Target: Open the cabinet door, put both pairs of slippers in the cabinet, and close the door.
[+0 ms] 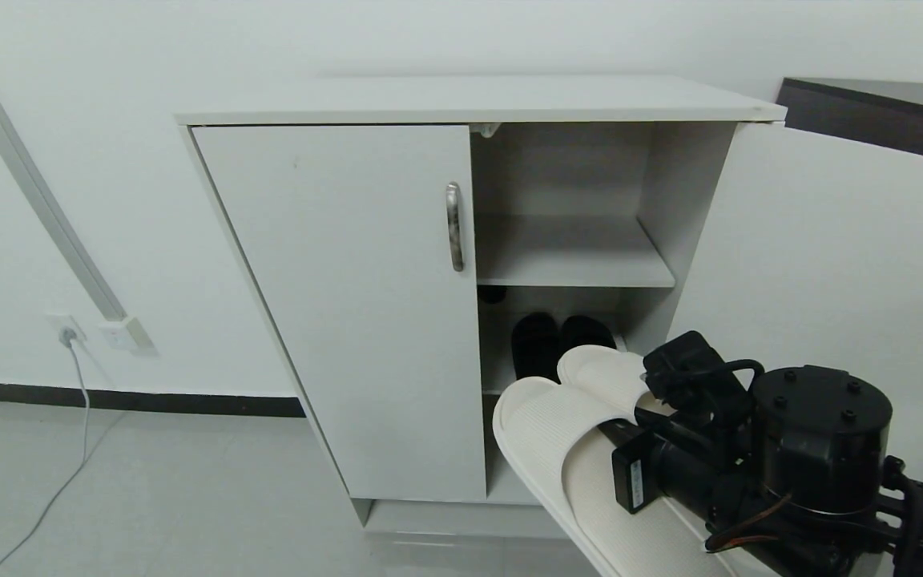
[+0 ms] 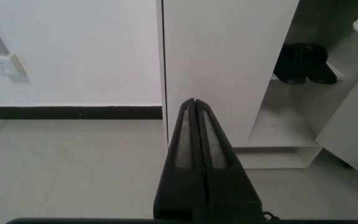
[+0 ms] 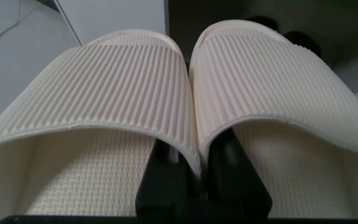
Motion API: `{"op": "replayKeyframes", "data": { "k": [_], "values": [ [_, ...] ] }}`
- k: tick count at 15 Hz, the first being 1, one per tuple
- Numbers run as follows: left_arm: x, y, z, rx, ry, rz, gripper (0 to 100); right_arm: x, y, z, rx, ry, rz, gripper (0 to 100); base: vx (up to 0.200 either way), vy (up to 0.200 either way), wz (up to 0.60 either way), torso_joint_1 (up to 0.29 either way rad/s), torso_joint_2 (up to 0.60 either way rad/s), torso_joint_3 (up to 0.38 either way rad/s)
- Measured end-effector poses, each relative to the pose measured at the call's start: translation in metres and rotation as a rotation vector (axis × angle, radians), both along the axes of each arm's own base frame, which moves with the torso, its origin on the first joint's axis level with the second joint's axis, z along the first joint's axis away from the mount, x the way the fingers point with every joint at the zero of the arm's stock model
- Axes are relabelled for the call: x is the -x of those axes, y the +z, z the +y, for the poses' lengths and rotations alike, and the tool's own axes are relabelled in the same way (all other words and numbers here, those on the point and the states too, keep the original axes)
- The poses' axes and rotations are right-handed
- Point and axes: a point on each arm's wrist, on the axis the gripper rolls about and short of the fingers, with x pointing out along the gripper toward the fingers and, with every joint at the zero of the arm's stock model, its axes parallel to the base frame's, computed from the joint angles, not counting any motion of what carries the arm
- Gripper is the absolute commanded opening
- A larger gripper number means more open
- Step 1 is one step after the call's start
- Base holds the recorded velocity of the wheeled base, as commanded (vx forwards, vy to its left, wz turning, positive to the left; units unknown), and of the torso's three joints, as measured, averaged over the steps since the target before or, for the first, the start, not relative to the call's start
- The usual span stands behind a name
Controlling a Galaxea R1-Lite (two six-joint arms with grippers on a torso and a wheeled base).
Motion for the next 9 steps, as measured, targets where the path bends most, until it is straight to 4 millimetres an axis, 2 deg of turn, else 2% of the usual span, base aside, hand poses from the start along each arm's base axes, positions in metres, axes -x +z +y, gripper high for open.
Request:
{"op": "replayKeyframes", "data": {
  "k": [3, 9],
  "values": [
    [0.0, 0.0001, 0.0, 0.0, 0.0, -0.001, 0, -0.0001, -0.0002, 0.0, 0.0, -0.001, 0.0, 0, 0.0, 0.0, 0.0, -0.001, 0.1, 0.097],
    [0.0, 0.0001, 0.0, 0.0, 0.0, -0.001, 0, -0.0006, -0.0019, 0.0005, 0.004, 0.0, 0.004, 0, 0.0, 0.0, 0.0, 0.0, 0.0, 0.0]
  ]
}}
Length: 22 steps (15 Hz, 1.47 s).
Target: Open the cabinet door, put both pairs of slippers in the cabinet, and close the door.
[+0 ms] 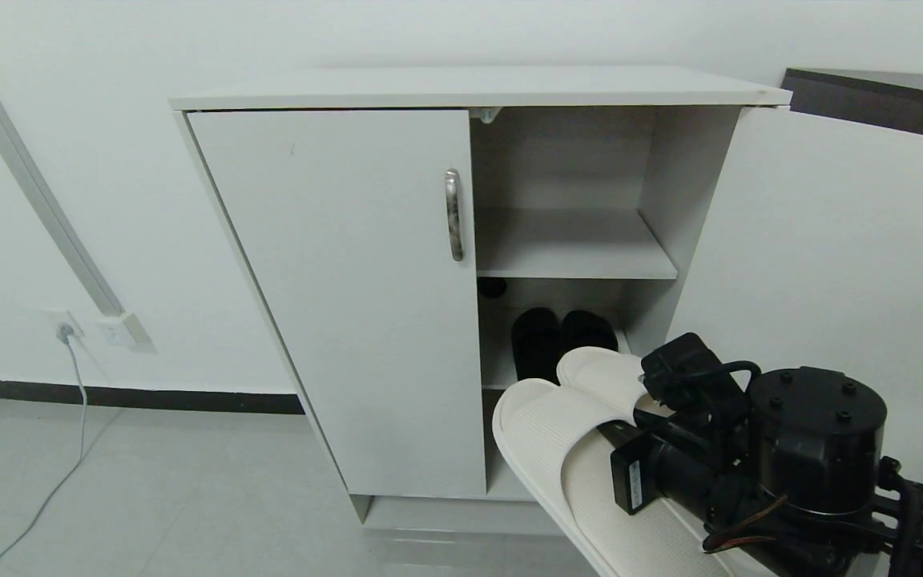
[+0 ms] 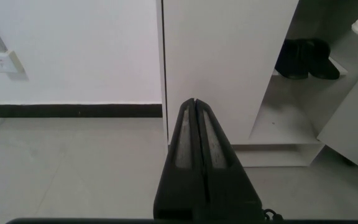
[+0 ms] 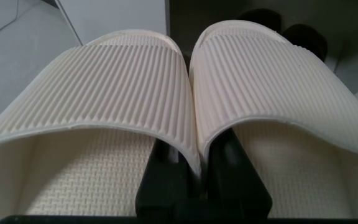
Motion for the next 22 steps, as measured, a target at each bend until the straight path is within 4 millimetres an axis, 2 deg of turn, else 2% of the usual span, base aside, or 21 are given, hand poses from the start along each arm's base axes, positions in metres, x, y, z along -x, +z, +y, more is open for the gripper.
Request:
{"op": "replayKeyframes", "data": {
  "k": [9, 11, 14, 17, 20, 22],
  "values": [
    [0.0, 0.0, 0.0, -0.001, 0.0, 0.0, 0, -0.001, -0.002, 0.003, 0.025, 0.005, -0.031, 0, 0.0, 0.0, 0.0, 0.0, 0.0, 0.0],
    [0.0, 0.0, 0.0, -0.001, 0.0, 0.0, 0, -0.006, 0.001, 0.009, 0.022, -0.053, -0.043, 0, 0.0, 0.0, 0.0, 0.0, 0.0, 0.0],
    [0.0, 0.0, 0.0, -0.004, -0.001, 0.0, 0, -0.028, 0.022, 0.031, -0.014, -0.246, -0.002, 0, 0.0, 0.0, 0.0, 0.0, 0.0, 0.0],
    [0.0, 0.0, 0.0, -0.004, -0.001, 0.0, 0, -0.045, 0.055, 0.05, -0.057, -0.423, 0.001, 0, 0.0, 0.0, 0.0, 0.0, 0.0, 0.0],
    [0.0, 0.0, 0.0, -0.004, -0.001, 0.0, 0, -0.054, 0.086, 0.061, -0.09, -0.481, -0.018, 0, 0.0, 0.0, 0.0, 0.0, 0.0, 0.0],
    [0.0, 0.0, 0.0, -0.004, -0.001, 0.0, 0, -0.058, 0.095, 0.065, -0.108, -0.498, -0.036, 0, 0.0, 0.0, 0.0, 0.0, 0.0, 0.0]
  ]
}}
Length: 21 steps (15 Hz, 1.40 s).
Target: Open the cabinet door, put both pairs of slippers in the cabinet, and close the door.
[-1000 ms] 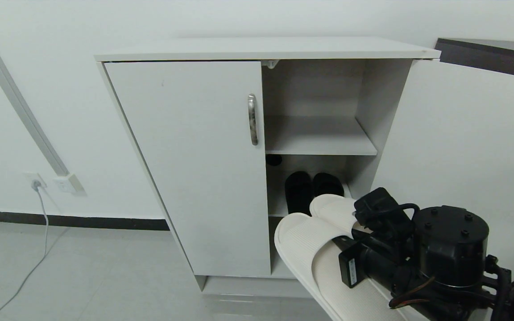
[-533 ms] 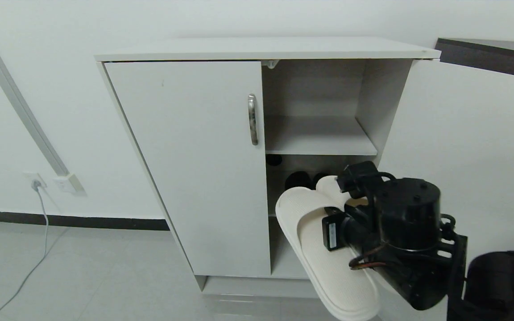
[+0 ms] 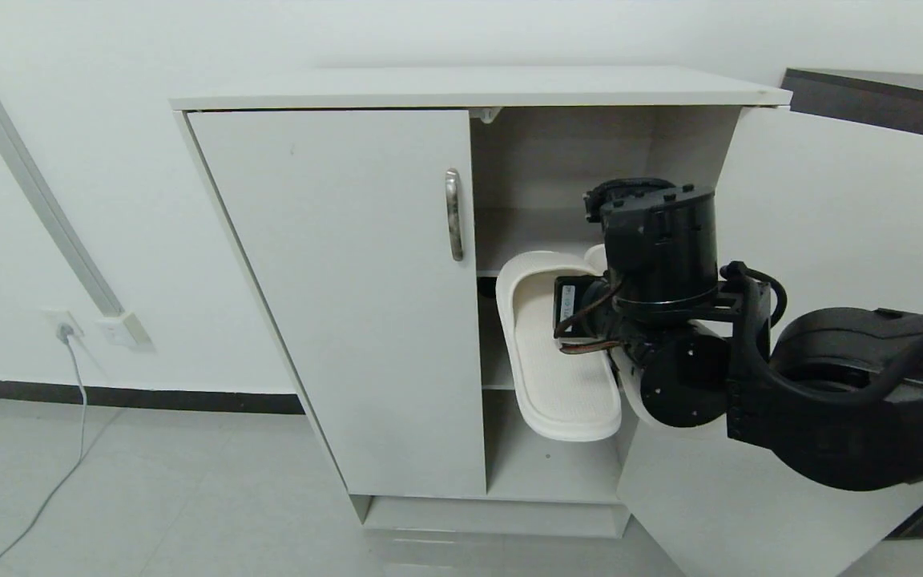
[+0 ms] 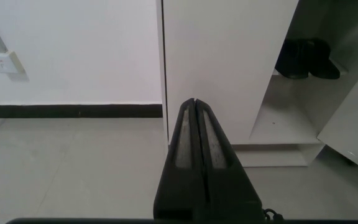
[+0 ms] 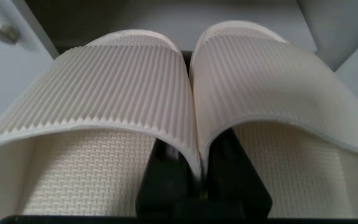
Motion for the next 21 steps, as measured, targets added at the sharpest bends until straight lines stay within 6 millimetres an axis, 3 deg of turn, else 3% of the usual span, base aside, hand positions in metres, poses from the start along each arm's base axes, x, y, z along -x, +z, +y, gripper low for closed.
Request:
{"op": "replayKeyframes", "data": {
  "k": [4, 14, 17, 21],
  "values": [
    [0.0, 0.0, 0.0, 0.0, 0.0, 0.0, 0, -0.004, -0.001, 0.004, 0.004, -0.005, 0.0, 0, 0.0, 0.0, 0.0, 0.0, 0.0, 0.0],
    [0.0, 0.0, 0.0, -0.001, -0.001, 0.0, 0, -0.011, -0.008, 0.004, 0.016, -0.029, 0.006, 0, 0.2, 0.0, 0.0, 0.0, 0.0, 0.005],
    [0.0, 0.0, 0.0, -0.001, -0.003, 0.0, 0, -0.015, -0.008, 0.002, 0.026, -0.027, 0.007, 0, 0.0, 0.0, 0.0, 0.0, 0.0, 0.0],
    [0.0, 0.0, 0.0, -0.001, -0.001, 0.0, 0, -0.034, -0.005, 0.003, 0.017, -0.058, -0.009, 0, 0.0, 0.0, 0.0, 0.0, 0.0, 0.0]
  ]
}}
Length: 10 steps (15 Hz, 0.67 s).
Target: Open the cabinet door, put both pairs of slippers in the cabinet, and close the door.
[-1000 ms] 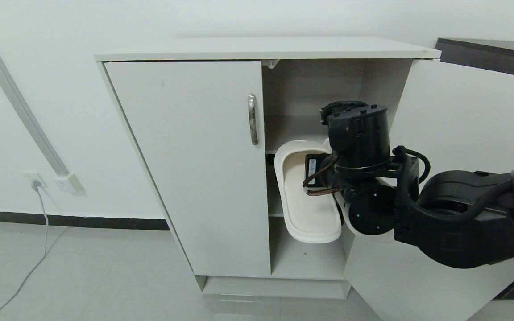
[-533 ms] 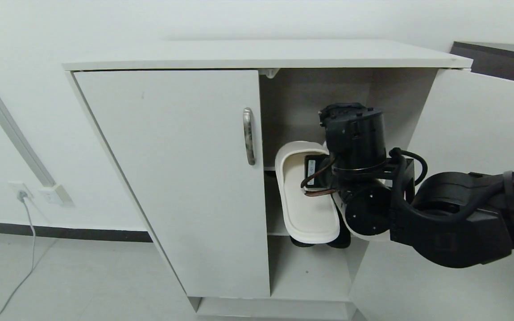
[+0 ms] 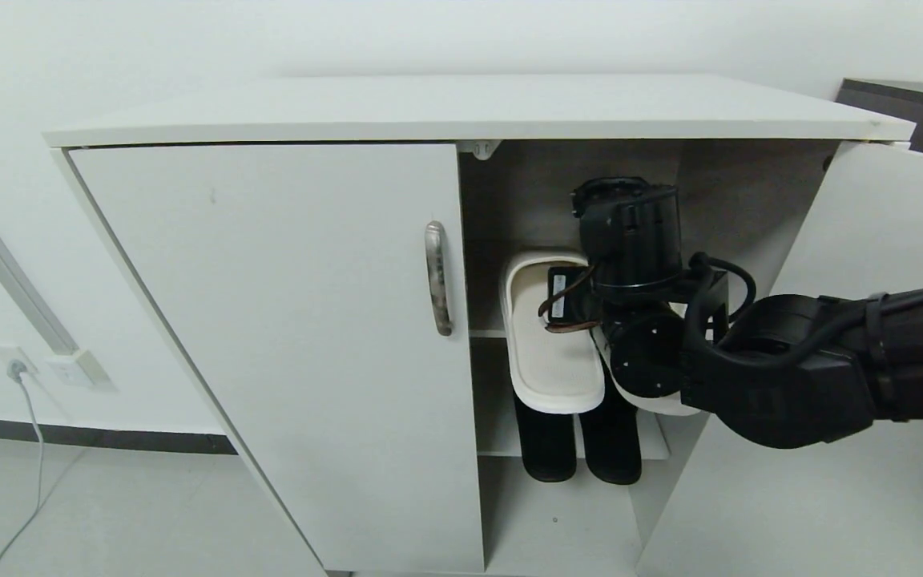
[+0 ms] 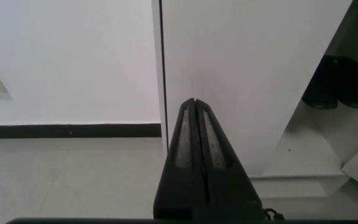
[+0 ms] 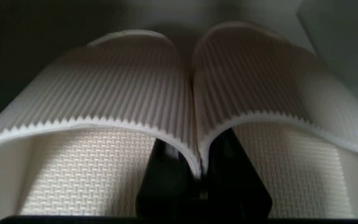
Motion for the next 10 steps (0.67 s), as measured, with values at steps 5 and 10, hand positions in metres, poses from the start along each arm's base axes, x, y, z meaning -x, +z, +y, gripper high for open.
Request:
{"op": "replayKeyframes", "data": {
  "k": [5, 10],
  "values": [
    [0.0, 0.0, 0.0, 0.0, 0.001, 0.0, 0, -0.032, -0.005, -0.001, -0.008, -0.052, -0.008, 0, 0.0, 0.0, 0.0, 0.0, 0.0, 0.0],
    [0.0, 0.0, 0.0, 0.0, 0.0, 0.0, 0, -0.061, 0.002, 0.001, -0.001, -0.054, 0.003, 0, 0.0, 0.0, 0.0, 0.0, 0.0, 0.0]
  ]
}}
